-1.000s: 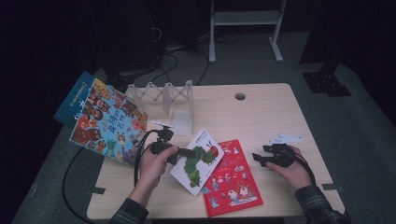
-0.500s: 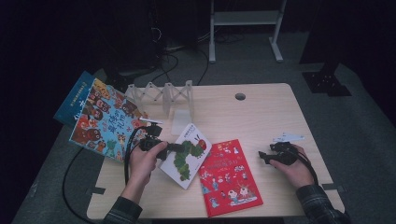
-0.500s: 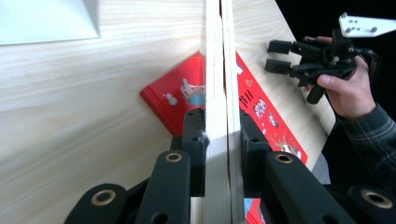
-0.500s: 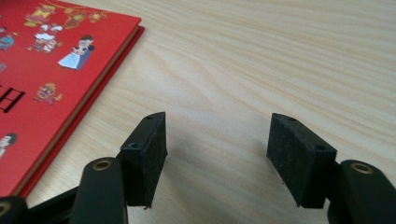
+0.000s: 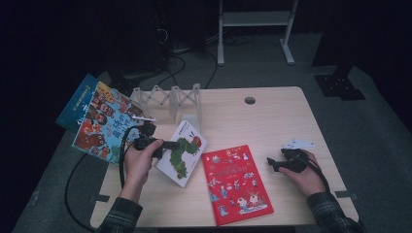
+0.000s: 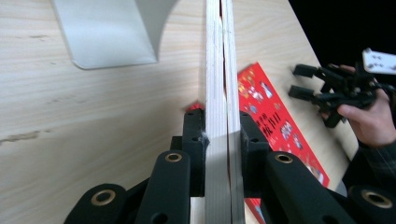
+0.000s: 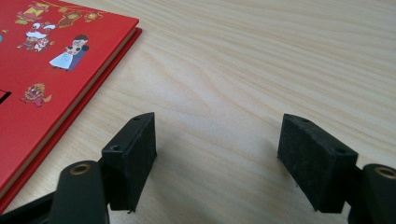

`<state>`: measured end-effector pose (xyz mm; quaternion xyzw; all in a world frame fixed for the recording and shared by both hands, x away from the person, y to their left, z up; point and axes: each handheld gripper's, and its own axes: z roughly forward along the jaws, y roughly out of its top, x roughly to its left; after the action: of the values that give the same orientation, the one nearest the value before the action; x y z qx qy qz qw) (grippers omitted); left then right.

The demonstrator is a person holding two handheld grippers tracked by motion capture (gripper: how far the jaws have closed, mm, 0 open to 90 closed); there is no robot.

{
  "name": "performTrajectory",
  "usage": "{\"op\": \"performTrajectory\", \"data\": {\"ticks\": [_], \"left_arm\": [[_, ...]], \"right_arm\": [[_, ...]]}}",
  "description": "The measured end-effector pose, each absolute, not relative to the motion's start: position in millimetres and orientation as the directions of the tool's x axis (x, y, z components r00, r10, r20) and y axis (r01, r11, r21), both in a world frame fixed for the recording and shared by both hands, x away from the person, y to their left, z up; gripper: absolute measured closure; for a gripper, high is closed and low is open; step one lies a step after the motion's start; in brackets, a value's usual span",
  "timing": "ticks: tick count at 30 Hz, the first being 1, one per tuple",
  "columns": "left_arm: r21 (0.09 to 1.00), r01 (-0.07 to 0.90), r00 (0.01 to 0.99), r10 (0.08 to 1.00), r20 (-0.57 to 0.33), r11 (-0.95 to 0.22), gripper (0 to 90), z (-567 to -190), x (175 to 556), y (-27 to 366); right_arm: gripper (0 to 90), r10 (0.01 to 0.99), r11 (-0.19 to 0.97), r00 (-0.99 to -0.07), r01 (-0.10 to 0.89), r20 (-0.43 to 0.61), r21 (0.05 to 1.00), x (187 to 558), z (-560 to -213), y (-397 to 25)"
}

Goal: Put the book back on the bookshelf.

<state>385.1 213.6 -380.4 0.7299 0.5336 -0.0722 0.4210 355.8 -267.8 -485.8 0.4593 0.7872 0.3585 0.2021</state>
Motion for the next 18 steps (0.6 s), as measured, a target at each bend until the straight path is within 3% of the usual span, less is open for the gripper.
{"op": "performTrajectory", "data": {"ticks": [18], "left_arm": [[0.527,0.850,0.346,0.784,-0.515,-0.029,76.6,-374.1,416.6,219.6]], "right_arm": [[26.7,0.868,0.321,-0.496,0.579,0.011,0.750,356.0,-485.8,-267.6]]}}
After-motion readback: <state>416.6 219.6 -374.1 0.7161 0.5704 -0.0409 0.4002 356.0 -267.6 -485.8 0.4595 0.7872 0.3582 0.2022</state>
